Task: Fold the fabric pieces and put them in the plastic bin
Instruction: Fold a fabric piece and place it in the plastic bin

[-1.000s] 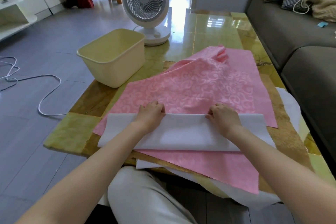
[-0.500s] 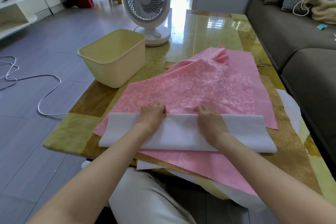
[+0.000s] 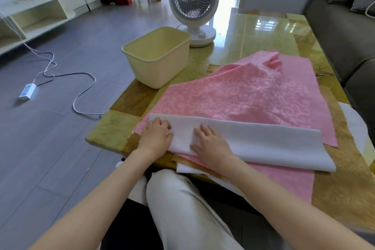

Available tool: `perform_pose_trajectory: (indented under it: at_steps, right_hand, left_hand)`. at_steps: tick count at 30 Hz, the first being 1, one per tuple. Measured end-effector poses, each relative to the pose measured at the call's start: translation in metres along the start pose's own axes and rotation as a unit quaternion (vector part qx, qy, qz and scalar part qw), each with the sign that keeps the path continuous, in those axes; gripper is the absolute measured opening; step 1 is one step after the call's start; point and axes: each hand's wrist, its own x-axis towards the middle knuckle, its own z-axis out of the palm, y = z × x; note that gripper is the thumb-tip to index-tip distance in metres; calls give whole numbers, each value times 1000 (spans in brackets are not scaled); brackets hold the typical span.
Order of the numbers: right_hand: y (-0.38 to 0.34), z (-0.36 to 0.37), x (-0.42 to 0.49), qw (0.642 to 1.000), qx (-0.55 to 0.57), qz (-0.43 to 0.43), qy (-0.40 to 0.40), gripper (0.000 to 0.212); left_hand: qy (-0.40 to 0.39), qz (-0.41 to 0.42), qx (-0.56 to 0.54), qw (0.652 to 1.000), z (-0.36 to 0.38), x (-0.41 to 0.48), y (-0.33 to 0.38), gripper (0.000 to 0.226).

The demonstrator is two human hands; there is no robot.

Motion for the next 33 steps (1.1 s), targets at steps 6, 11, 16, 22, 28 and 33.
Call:
perform_pose_trajectory:
  at_steps: [6, 11, 16, 22, 28, 33]
  right_hand:
    - [-13, 13, 4, 998, -59, 36, 3, 69]
    - [-16, 16, 4, 996, -72, 47, -10, 68]
    - [-17, 15, 3, 996, -75, 50, -19, 66]
    - [-18, 15, 4, 996, -72, 52, -18, 66]
    - [-22, 15, 3, 997, -12, 67, -28, 63]
    - [-16, -4, 1, 982, 173, 21, 71, 46]
  left_hand:
    - [-16, -101, 33, 994, 6, -25, -28, 49]
    - [-26, -137, -40, 989, 2, -28, -30, 65]
    - [-39, -174, -123, 976, -5, -26, -32, 74]
    - [-32, -162, -201, 966, -8, -26, -37, 57]
    - [129, -92, -250, 955, -22, -33, -8, 40]
    - [191, 21, -268, 944, -26, -35, 43, 14]
